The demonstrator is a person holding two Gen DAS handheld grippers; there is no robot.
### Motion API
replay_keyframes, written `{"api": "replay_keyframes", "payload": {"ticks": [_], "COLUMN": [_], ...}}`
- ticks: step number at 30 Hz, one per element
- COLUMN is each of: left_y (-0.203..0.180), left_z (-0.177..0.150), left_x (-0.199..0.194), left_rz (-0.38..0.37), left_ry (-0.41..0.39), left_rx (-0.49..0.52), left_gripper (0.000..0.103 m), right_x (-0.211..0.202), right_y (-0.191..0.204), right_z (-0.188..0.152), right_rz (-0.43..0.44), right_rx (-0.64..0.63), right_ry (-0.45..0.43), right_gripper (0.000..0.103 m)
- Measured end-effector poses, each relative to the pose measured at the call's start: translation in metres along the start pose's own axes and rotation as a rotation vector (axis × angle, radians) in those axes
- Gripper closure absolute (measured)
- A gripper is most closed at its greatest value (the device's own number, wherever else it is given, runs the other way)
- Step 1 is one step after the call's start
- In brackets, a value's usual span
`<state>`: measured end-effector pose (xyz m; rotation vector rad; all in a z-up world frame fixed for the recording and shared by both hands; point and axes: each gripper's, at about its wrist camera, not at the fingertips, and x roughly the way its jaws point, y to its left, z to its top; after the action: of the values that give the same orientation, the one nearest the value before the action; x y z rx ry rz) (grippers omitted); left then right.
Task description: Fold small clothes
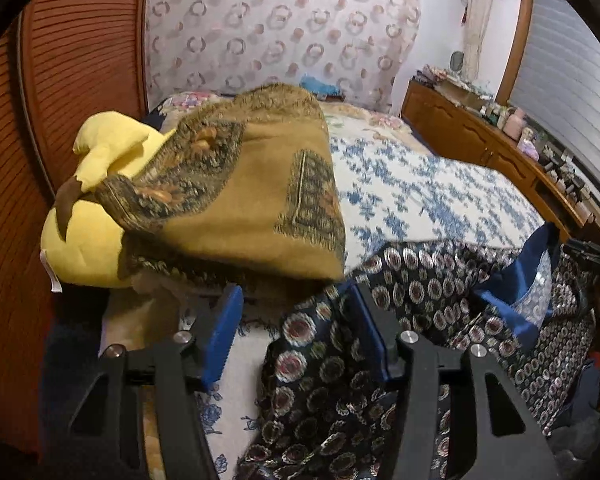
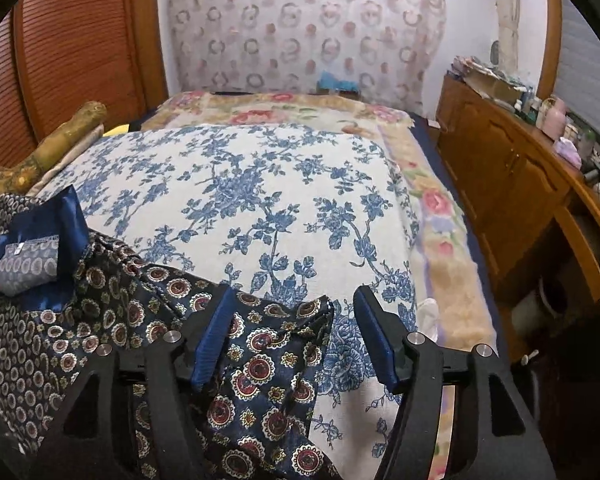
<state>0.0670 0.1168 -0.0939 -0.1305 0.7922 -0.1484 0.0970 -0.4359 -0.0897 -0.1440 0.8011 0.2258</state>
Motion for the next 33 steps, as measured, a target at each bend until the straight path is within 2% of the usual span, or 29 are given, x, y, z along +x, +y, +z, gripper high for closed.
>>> {"api": "replay_keyframes", "payload": {"ticks": [3,10,22,23,25,26,27,28,30,31,33], "left_y": [-0.002,-0.001,0.001,0.0,-0.002,-0.003,-0.004,-0.005,-0.008,-0.009,-0.015], "left_z": [-0.007,-0.021,-0.025,-0.026,-0.026,-0.025,-0.024,-0.024,-0.023,-0.023,-0.025], "left_x": [0.007,0.02,0.024,0.024,0.024,0.024,0.024,0.024,0.024,0.023,0.019], "left_rz": [0.002,0.002,0.001,-0.002,-0.02,-0.026,-0.033,-0.04,-0.053,-0.067,-0.081], "left_ry": [0.034,0.094,0.099,0.099,0.104,0.109,0.114,0.118,0.123,0.125,0.122], "left_rx": [0.006,0.002,-0.005,0.003,0.008,0.01,0.013,0.017,0.027,0.033,0.049], "left_gripper": [0.049,0.049,0.049,0.049,0.057,0.058,0.063,0.066,0.074,0.087,0.098], "right_x": [0.004,0.014,0.022,0.022,0.022,0.021,0.021,0.019,0.017,0.016,0.013], "right_y": [0.0,0.003,0.0,0.001,0.005,0.008,0.011,0.014,0.02,0.024,0.031], "right_z": [-0.001,-0.01,-0.011,-0.011,-0.011,-0.011,-0.012,-0.011,-0.01,-0.01,-0.011], "right_rz": [0.039,0.027,0.045,0.052,0.075,0.086,0.094,0.117,0.171,0.179,0.179], "right_rx": [0.003,-0.016,0.0,-0.005,-0.029,-0.04,-0.056,-0.071,-0.089,-0.107,-0.134], "right_ry": [0.02,0.078,0.112,0.113,0.118,0.122,0.126,0.132,0.145,0.148,0.14], "right_gripper": [0.039,0.039,0.033,0.033,0.034,0.037,0.048,0.068,0.088,0.091,0.096]}}
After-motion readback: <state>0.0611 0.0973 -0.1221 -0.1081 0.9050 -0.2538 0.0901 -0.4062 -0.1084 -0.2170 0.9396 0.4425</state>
